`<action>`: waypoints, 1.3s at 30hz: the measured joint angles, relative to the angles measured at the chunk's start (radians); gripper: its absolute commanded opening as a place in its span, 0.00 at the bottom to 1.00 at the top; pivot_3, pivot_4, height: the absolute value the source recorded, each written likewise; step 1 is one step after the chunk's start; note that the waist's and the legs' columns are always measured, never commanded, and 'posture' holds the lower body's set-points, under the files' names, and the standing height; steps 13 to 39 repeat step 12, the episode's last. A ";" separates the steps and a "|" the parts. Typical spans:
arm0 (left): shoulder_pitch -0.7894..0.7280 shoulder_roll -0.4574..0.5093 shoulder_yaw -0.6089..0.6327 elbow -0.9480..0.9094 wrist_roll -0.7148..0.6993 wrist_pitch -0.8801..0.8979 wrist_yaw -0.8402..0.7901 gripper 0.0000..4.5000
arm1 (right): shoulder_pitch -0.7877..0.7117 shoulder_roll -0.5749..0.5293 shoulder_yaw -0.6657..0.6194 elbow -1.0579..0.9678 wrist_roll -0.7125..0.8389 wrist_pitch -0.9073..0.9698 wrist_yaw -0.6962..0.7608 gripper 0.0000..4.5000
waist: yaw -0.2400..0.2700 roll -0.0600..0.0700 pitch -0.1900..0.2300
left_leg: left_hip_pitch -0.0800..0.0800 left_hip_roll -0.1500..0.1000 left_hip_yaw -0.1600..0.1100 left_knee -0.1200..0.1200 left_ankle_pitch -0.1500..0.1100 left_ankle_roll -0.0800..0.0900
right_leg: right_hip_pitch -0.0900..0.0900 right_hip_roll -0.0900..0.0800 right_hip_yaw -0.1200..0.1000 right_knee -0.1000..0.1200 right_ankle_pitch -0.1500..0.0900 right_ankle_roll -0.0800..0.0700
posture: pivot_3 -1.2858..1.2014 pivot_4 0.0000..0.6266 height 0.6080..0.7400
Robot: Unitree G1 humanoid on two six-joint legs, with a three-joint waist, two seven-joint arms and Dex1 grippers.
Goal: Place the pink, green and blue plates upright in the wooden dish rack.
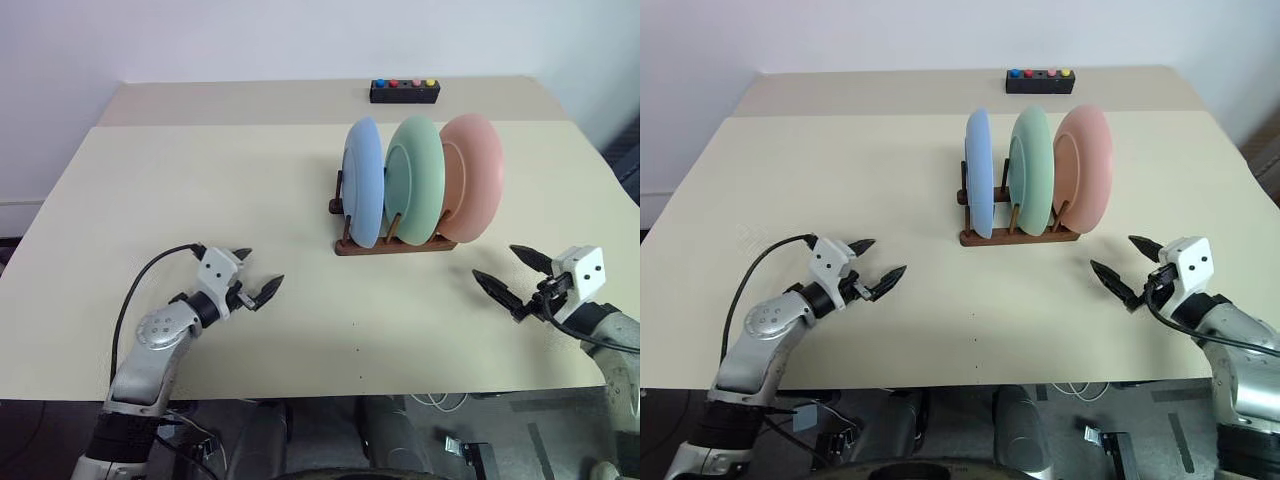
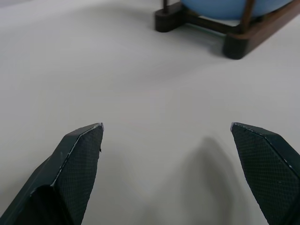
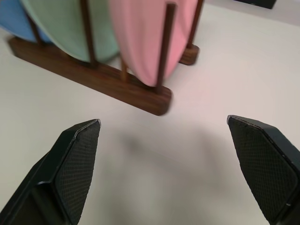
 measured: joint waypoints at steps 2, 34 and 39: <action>0.015 -0.002 0.002 0.013 0.006 -0.009 0.008 1.00 | -0.009 0.008 0.024 0.045 -0.018 -0.031 0.003 0.98 | 0.000 0.000 0.000 | 0.000 0.000 0.000 0.000 0.000 0.000 | 0.000 0.000 0.000 0.000 0.000 0.000 | 0.52 0.24 1.00; 0.049 -0.004 0.036 0.000 0.005 -0.022 0.036 1.00 | -0.115 0.015 0.066 0.181 -0.016 -0.082 0.038 0.98 | 0.000 0.000 0.000 | 0.000 0.000 0.000 0.000 0.000 0.000 | 0.000 0.000 0.000 0.001 0.000 0.000 | 0.52 0.24 1.00; 0.049 -0.004 0.036 0.000 0.005 -0.022 0.036 1.00 | -0.115 0.015 0.066 0.181 -0.016 -0.082 0.038 0.98 | 0.000 0.000 0.000 | 0.000 0.000 0.000 0.000 0.000 0.000 | 0.000 0.000 0.000 0.001 0.000 0.000 | 0.52 0.24 1.00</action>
